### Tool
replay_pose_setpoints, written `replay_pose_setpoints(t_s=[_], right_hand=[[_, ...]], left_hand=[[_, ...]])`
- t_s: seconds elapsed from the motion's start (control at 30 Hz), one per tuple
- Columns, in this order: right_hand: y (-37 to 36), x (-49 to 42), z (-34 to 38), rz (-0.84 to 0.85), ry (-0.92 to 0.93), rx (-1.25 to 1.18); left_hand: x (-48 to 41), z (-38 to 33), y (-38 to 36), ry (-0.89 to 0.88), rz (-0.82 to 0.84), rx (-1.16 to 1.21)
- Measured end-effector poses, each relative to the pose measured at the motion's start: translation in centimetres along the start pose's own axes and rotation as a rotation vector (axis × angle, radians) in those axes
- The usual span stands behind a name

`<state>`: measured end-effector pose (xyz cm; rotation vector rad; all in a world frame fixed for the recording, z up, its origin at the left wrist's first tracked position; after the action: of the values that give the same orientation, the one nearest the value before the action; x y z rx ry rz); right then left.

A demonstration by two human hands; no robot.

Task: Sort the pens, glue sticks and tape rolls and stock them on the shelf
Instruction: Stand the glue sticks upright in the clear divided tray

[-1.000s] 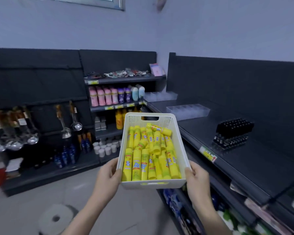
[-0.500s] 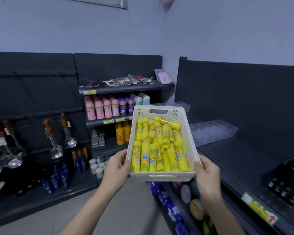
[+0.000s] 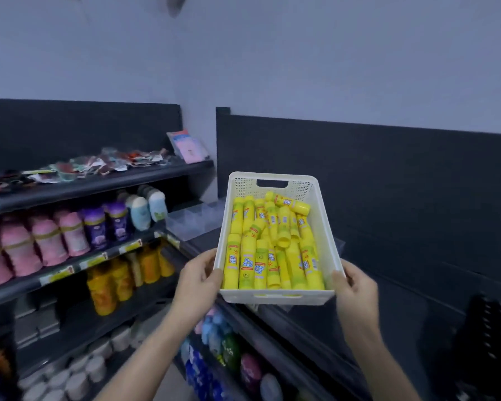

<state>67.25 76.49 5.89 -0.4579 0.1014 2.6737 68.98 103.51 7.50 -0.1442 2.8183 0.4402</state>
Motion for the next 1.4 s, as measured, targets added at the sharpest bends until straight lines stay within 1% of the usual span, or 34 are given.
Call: replay_pose_setpoints(t_s=[0.13,0.23,0.33,0.47,0.57,0.67,0.77,0.9,1.03,1.13,1.2,1.33,1.4], right_hand=[[3.5,-2.5,-2.3,-0.198,-0.028,0.104],[5.7,-3.3,-3.7,-0.355,-0.063,0.152],[7.9,-2.9,-4.0,-0.519,-0.058,0.201],[11.0,-1.2,-5.3,-0.686,-0.113,0.298],[13.4,0.8,-6.8,-0.793,-0.191,0.355],[14.7,2.3,-7.9,-0.839,-0.263,0.402],[14.9,2.6,-9.2,-0.813,-0.330,0.433],[13.8,1.7,-11.5,-0.727,-0.400,0.456],[12.9,1.6,-12.7,-0.691,-0.414,0.415],[13.9,1.8,-12.6,-0.697,-0.408,0.435],[14.6,2.2,-12.5,-0.689,-0.414,0.470],[14.9,2.5,-11.4,-0.638,-0.431,0.585],[14.8,1.8,-9.3,-0.641,-0.368,0.735]], left_hand=[[-5.5,1.3,-6.0,-0.015,0.177,0.068],[-8.8,2.5,-10.7,-0.020,0.347,0.145],[-10.9,3.1,-15.6,-0.018,0.533,0.199],[-11.3,3.5,-21.4,-0.002,0.734,0.248],[-10.2,3.6,-25.0,-0.017,0.888,0.209],[-9.3,3.9,-27.5,-0.064,1.003,0.162],[-9.2,5.8,-28.2,-0.084,1.026,0.075],[-10.1,8.5,-27.4,-0.093,1.001,-0.077],[-10.8,9.2,-27.6,-0.163,0.985,-0.351],[-9.4,8.9,-28.0,-0.278,0.994,-0.607],[-8.2,8.2,-28.2,-0.332,1.003,-0.708],[-8.1,7.4,-28.2,-0.384,1.017,-0.812],[-8.7,6.3,-28.2,-0.477,0.949,-0.853]])
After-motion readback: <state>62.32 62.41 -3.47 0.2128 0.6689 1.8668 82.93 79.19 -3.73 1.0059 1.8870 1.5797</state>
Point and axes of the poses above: each hand's wrist, its own x-axis away from the middle knuckle, its own y-axis out of the back of the hand, z = x × y, the point moved 10 cm from there along -x, towards the middle knuckle, and after that the axes turned 2 degrees about -x, right-handed, at the moved point
